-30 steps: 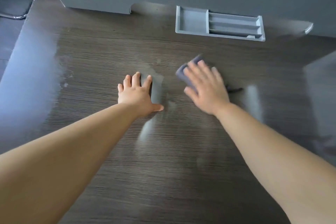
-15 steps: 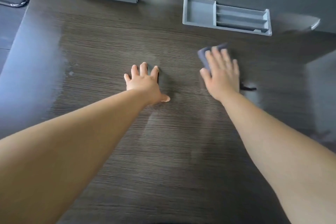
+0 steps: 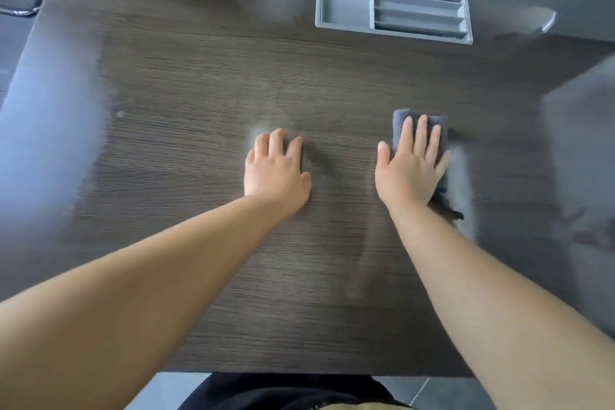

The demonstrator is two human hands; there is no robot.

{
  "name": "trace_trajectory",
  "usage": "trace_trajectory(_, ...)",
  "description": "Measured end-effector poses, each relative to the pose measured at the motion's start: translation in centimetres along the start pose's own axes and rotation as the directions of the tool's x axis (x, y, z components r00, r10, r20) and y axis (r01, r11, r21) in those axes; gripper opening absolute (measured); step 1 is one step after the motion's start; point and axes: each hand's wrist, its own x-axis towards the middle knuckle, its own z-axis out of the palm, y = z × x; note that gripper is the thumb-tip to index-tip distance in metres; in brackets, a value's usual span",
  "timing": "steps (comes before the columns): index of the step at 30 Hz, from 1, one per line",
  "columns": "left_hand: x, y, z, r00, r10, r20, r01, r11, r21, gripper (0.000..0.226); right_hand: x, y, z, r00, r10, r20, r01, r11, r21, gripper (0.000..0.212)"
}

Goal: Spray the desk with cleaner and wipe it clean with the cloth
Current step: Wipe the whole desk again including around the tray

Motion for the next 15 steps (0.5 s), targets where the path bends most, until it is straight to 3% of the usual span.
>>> trace_trajectory(1, -0.5, 0.3, 0.3, 1.000, -0.009, 0.004, 0.009, 1.000, -0.002, 0.058, -1.6, -1.4, 0.2, 1.000, 0.019, -0.014, -0.019, 1.000, 0.011, 0.063)
trace_trajectory(3, -1.5, 0.8, 0.8, 1.000, -0.030, 0.006, 0.030, 0.999, -0.016, 0.058, -5.9, -2.5, 0.4, 0.969, -0.246, -0.023, 0.246, 0.969, -0.006, 0.066)
trace_trajectory(5, -2.6, 1.1, 1.1, 0.999, -0.041, 0.011, 0.041, 0.999, -0.034, 0.057, -8.9, -0.1, 0.4, 0.769, -0.636, 0.071, 0.639, 0.767, -0.051, 0.063)
trace_trajectory(6, -3.0, 1.2, 1.1, 0.999, -0.039, 0.012, 0.040, 0.998, -0.042, 0.056, -8.7, 1.7, -0.1, 0.648, -0.752, 0.123, 0.760, 0.648, -0.038, 0.061)
trace_trajectory(7, -3.6, 1.4, 1.2, 0.999, -0.035, 0.015, 0.035, 0.998, -0.052, 0.055, -7.9, 3.7, -0.3, 0.577, -0.805, 0.135, 0.815, 0.578, -0.035, 0.060)
trace_trajectory(8, -4.3, 1.6, 1.3, 0.999, -0.029, 0.024, 0.031, 0.998, -0.062, 0.055, -6.9, 5.5, -0.3, 0.590, -0.800, 0.109, 0.807, 0.586, -0.067, 0.060)
trace_trajectory(9, -4.9, 1.9, 1.3, 0.999, -0.020, 0.038, 0.023, 0.997, -0.073, 0.055, -5.8, 6.9, -0.5, 0.681, -0.729, 0.072, 0.732, 0.673, -0.101, 0.060)
trace_trajectory(11, -5.9, 2.6, 1.6, 0.998, 0.000, 0.058, 0.004, 0.997, -0.074, 0.055, -4.4, 7.9, -1.2, 0.931, -0.363, 0.038, 0.365, 0.928, -0.070, 0.064)
trace_trajectory(12, -6.4, 2.9, 1.8, 0.998, 0.006, 0.061, -0.002, 0.998, -0.069, 0.055, -4.5, 7.3, -1.1, 0.989, -0.148, 0.022, 0.148, 0.989, -0.026, 0.065)
trace_trajectory(13, -6.8, 3.2, 2.0, 0.998, 0.006, 0.061, -0.002, 0.998, -0.067, 0.055, -5.5, 5.9, -1.0, 1.000, 0.003, 0.019, -0.003, 1.000, -0.002, 0.067)
trace_trajectory(14, -7.3, 3.4, 2.3, 0.998, -0.002, 0.064, 0.006, 0.998, -0.067, 0.056, -7.1, 4.5, -0.9, 0.999, 0.043, 0.029, -0.043, 0.999, 0.001, 0.069)
trace_trajectory(15, -7.6, 3.5, 2.5, 0.998, -0.018, 0.067, 0.023, 0.997, -0.071, 0.056, -9.1, 3.3, -0.8, 0.999, -0.033, 0.023, 0.032, 0.999, 0.011, 0.070)
